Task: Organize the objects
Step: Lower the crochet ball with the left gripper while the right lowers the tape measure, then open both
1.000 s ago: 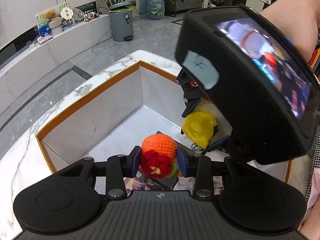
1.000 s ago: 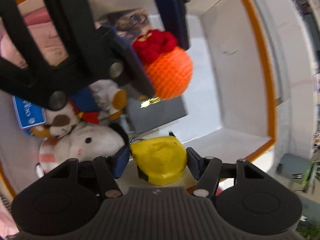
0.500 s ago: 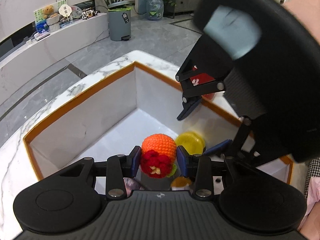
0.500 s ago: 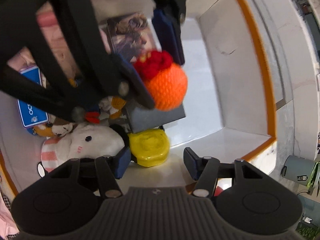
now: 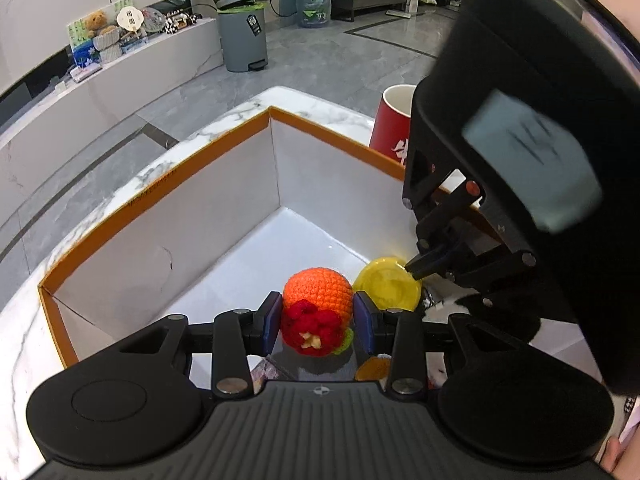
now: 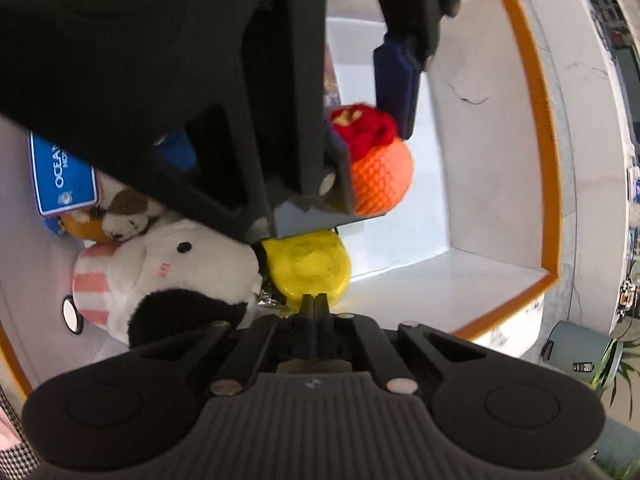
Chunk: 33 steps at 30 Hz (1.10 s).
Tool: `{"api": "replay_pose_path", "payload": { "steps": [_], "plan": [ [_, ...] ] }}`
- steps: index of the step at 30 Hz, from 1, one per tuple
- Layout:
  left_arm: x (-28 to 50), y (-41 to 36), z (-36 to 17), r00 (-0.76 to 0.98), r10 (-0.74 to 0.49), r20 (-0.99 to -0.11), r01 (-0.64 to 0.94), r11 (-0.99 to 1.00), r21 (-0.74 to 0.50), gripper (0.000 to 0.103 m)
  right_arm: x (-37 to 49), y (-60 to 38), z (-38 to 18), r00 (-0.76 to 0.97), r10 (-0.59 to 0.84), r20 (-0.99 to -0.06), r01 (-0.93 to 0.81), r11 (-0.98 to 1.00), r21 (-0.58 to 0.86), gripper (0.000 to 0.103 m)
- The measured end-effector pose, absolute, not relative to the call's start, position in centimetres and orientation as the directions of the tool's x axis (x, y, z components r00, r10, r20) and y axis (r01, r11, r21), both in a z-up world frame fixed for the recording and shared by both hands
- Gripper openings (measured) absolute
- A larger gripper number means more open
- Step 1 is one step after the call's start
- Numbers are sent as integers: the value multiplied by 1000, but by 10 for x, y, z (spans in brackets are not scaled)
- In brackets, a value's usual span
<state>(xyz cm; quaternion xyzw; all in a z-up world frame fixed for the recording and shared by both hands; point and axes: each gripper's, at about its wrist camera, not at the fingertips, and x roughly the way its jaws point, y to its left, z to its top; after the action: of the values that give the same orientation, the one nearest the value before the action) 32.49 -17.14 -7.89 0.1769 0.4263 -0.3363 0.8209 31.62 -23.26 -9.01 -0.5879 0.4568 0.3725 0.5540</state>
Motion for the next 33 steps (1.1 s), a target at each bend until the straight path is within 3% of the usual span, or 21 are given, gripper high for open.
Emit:
{"api": "replay_pose_path", "payload": {
  "steps": [7,19,33],
  "plan": [
    [325,-177,-77,392,-452,-802,729,683,-29,44,321,-229,-83,255,-100,-962,-958,106,-265,0],
    [331,-208,-91,296,-468,-832,752,652,-99,44,308,-238,-35,369,47,-928,-903,254,-346,7],
    [326,-203,-92,204,-447,-871,770,623,-140,39,283,-220,-39,357,59,-932,-908,255,-331,24]
  ]
}}
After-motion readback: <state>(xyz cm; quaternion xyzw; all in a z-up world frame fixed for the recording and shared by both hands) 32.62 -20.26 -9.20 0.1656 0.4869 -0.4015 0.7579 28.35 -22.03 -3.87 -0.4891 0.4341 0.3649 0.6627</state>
